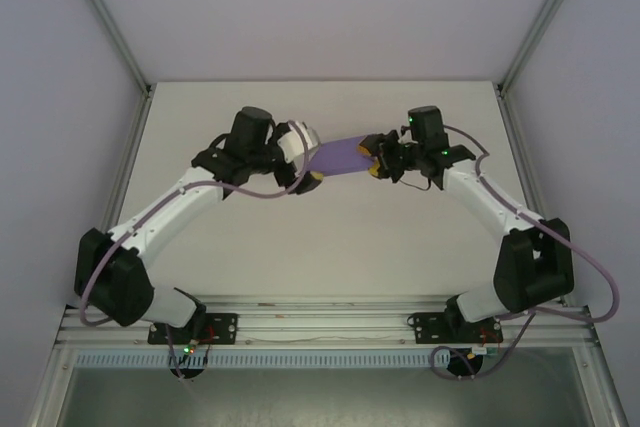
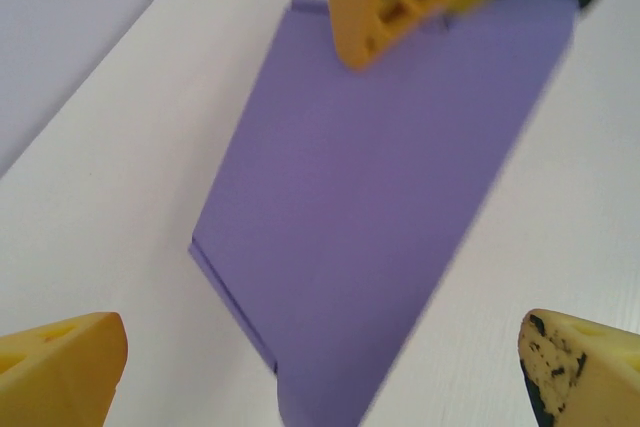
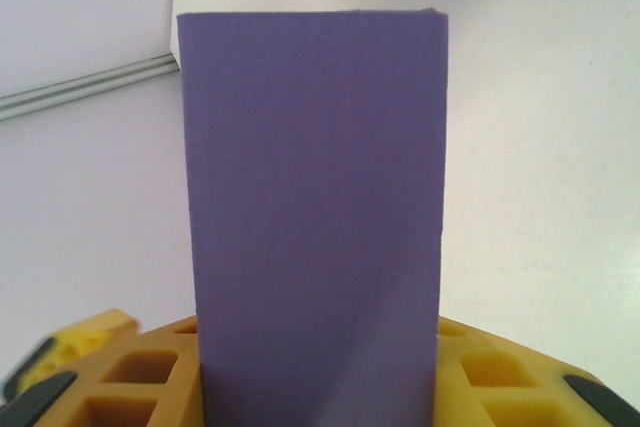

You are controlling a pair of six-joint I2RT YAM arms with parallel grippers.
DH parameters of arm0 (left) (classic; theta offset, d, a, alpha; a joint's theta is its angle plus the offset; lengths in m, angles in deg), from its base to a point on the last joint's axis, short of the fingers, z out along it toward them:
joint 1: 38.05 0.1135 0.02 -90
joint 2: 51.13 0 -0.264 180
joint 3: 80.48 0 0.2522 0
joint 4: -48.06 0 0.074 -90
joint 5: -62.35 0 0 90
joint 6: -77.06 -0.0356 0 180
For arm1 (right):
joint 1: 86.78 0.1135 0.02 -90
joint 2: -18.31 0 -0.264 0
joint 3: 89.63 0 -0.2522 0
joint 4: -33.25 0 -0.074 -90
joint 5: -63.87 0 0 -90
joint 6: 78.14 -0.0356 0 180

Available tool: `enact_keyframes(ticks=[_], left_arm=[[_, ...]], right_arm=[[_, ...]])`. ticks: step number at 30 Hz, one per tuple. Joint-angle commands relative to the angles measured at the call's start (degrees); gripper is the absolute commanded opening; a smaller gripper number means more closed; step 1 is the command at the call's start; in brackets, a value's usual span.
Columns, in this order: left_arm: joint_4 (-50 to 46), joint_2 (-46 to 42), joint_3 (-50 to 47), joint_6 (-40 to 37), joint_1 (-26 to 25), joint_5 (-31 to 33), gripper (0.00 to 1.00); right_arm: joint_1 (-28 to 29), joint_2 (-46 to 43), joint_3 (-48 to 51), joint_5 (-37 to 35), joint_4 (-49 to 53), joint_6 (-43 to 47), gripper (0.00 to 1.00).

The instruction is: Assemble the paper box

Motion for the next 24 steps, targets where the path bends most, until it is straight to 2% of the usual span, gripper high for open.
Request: enact_keyframes(ticks=[1, 3, 8, 13, 18, 22, 24], left_arm=[[-3.15, -3.77, -2.16, -12.53, -3.78, 10.08, 1.0], [-3.39, -4.07, -2.37, -15.38, -5.67, 13.6, 1.0], [-0.04, -2.48, -2.58, -15.92, -6.41, 14.18, 1.0], [0.52, 0.79, -1.33, -15.77, -6.72, 16.91, 1.0], [2.35, 2.67, -1.1, -15.58, -6.8, 15.13, 0.99], [3.54, 3.88, -0.02, -15.44, -6.81, 15.81, 0.93], [4.74, 4.27, 0.59, -14.9, -6.81, 16.08, 0.81]], right_arm=[[-0.51, -1.77, -3.05, 3.42, 7.69, -4.79, 0.38], [-0.5, -1.64, -3.28, 5.62, 7.92, -8.43, 0.39], [-0.5, -1.7, -1.42, 10.18, 1.36, -16.94, 0.37], [-0.49, -2.53, -1.69, 11.53, 0.39, -20.03, 0.38], [-0.5, -3.43, -0.26, 12.31, -0.8, -22.59, 0.36], [-0.52, -4.24, 1.74, 13.85, -5.12, -26.29, 0.34], [-0.49, -4.43, 1.91, 14.04, -4.63, -25.71, 0.34]])
